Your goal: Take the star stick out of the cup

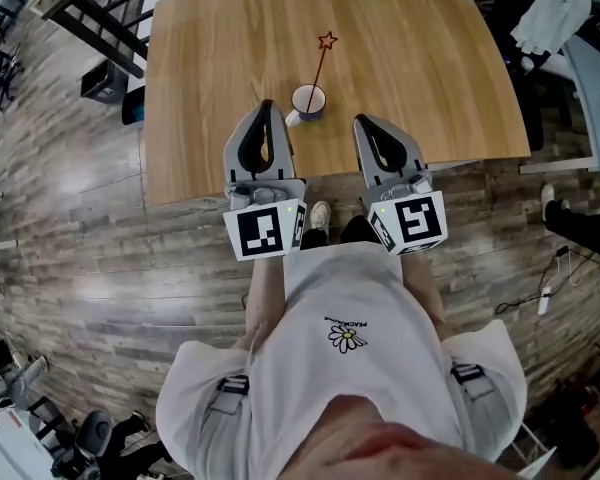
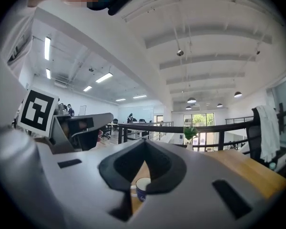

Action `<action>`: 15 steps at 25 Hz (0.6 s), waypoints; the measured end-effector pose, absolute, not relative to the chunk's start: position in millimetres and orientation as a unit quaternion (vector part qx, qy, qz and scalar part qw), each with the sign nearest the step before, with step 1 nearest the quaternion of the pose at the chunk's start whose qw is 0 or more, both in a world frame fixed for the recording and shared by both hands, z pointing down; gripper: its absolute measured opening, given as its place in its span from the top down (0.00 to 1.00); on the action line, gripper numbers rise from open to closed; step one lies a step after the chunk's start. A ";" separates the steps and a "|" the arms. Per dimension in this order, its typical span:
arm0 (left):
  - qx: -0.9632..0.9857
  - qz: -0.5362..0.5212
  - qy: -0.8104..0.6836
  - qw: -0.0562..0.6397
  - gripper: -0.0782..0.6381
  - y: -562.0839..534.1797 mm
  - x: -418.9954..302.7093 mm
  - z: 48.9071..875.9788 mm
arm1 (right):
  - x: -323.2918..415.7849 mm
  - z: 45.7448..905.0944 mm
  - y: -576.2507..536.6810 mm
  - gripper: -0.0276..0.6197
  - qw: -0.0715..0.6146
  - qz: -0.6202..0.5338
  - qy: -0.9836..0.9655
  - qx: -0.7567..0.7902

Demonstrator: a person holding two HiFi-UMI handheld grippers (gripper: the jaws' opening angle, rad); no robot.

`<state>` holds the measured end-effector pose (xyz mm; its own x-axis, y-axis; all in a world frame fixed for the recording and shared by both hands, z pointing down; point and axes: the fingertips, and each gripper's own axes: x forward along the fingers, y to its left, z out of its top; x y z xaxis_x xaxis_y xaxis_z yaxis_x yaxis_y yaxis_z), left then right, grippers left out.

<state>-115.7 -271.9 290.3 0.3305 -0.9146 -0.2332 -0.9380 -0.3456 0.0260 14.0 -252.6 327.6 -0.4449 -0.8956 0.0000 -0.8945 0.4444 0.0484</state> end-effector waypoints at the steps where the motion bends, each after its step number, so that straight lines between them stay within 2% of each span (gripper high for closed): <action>1: -0.814 0.102 0.569 0.050 0.87 -277.9 -115.9 294.9 | 13.6 331.9 -258.5 0.95 0.017 -0.015 -0.849 0.527; 5: -0.813 0.088 0.575 0.033 0.87 -295.1 -114.6 311.8 | 18.2 338.6 -281.1 0.95 0.013 0.000 -0.842 0.539; 15: -0.800 0.057 0.596 0.040 0.87 -320.7 -113.7 317.4 | 8.9 339.8 -314.3 0.95 -0.002 0.010 -0.865 0.502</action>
<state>-113.7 -320.7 317.4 0.2833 -0.9489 -0.1390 -0.9581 -0.2865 0.0029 8.9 -314.3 339.8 -0.4967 -0.8679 0.0077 -0.8678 0.4965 -0.0197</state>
